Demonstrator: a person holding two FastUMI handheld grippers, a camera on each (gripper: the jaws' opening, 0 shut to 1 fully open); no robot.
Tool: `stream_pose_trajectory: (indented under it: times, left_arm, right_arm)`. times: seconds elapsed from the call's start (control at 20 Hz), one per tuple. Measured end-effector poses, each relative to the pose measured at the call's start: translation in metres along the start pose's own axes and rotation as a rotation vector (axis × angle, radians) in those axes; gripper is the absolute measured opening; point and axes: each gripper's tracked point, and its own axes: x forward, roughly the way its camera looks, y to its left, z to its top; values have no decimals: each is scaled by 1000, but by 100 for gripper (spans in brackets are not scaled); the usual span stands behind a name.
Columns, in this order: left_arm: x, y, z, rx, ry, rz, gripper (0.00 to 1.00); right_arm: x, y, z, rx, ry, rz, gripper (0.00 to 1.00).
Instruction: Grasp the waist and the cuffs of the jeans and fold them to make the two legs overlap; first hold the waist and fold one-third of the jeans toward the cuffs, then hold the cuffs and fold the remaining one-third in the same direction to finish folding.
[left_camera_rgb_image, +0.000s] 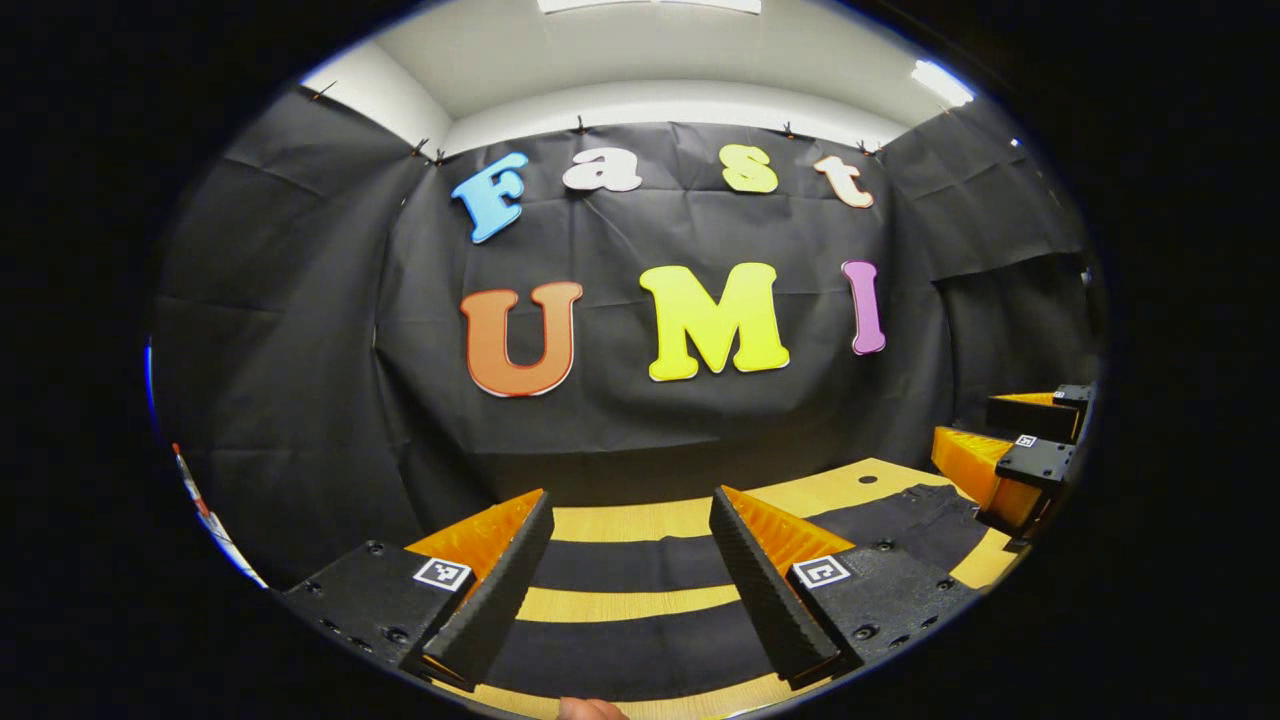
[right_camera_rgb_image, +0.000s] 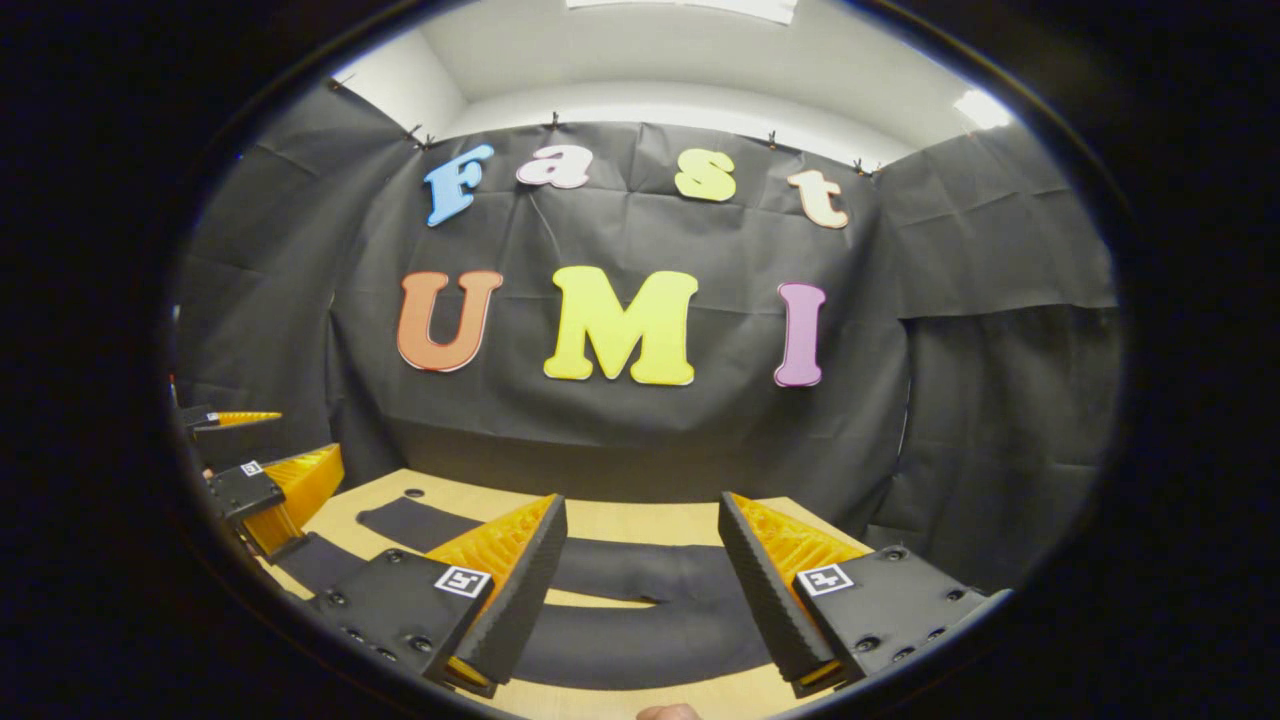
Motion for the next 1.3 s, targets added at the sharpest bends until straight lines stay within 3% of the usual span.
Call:
stream_pose_trajectory:
  times: [0.25, 0.4, 0.55, 0.65, 0.7, 0.9, 1.05, 1.3]
  left_arm:
    - [-35, 60, -83, -217, 249, 77, 100]
    - [-49, 86, -129, -439, 394, 169, 99]
    - [-53, 112, -178, -735, 527, 302, 99]
    - [-58, 121, -192, -874, 575, 355, 99]
    - [-61, 120, -203, -979, 594, 389, 99]
    - [-70, 126, -208, -1245, 640, 516, 99]
    - [-66, 133, -217, -1312, 644, 587, 99]
    - [-40, 130, -219, -1428, 626, 589, 98]
  right_arm:
    - [-10, -8, -17, -20, 41, -35, 95]
    - [-13, -17, -15, 6, 44, -60, 93]
    - [-14, -35, -15, -11, 59, -91, 94]
    - [-15, -52, -17, -2, 74, -117, 97]
    - [-15, -59, -18, 3, 79, -127, 92]
    - [3, -84, -22, 27, 99, -147, 93]
    - [19, -91, -21, 31, 105, -145, 93]
    - [29, -105, -21, 33, 98, -159, 93]
